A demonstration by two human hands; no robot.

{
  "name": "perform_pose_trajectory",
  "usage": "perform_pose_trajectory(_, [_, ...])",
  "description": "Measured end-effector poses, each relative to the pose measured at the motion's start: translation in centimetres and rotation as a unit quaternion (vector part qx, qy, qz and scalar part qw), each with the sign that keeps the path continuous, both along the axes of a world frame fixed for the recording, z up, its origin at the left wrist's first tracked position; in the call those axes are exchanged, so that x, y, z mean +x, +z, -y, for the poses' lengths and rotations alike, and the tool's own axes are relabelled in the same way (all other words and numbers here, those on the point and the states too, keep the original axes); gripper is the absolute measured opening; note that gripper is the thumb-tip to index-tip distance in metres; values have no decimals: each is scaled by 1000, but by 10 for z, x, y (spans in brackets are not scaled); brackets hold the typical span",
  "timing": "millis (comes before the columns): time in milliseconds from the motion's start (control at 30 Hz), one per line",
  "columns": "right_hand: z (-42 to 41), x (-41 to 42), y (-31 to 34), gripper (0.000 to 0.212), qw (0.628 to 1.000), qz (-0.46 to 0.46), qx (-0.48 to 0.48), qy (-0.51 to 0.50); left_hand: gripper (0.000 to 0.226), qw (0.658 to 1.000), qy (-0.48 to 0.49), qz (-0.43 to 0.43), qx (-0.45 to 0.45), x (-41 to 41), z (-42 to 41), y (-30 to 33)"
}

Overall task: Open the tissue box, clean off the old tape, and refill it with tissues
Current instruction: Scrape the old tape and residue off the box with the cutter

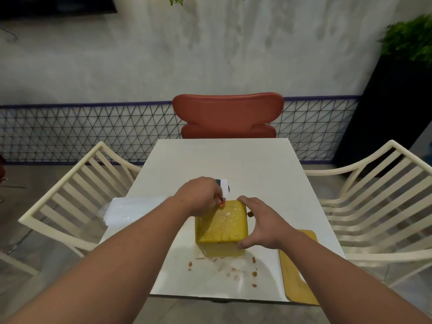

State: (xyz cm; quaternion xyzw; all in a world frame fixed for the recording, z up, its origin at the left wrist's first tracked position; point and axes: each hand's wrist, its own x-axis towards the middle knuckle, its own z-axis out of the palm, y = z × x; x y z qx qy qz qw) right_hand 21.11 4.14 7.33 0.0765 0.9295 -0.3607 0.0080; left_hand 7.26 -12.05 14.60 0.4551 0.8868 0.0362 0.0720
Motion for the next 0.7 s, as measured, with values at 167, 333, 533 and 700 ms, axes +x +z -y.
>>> perform_pose_trajectory(167, [0, 0, 1, 113, 1000, 7, -4, 0, 25, 1000, 23, 1, -11, -9, 16, -3])
perform_pose_trajectory(333, [1, 1, 1, 120, 1000, 19, 1, 0, 24, 999, -13, 9, 31, 15, -23, -5])
perform_pose_trajectory(533, [3, 2, 3, 118, 1000, 20, 14, -2, 26, 1000, -6, 6, 19, 7, -19, -5])
perform_pose_trajectory(700, [3, 0, 8, 113, 1000, 22, 22, -2, 25, 999, 22, 17, 20, -17, 26, -4])
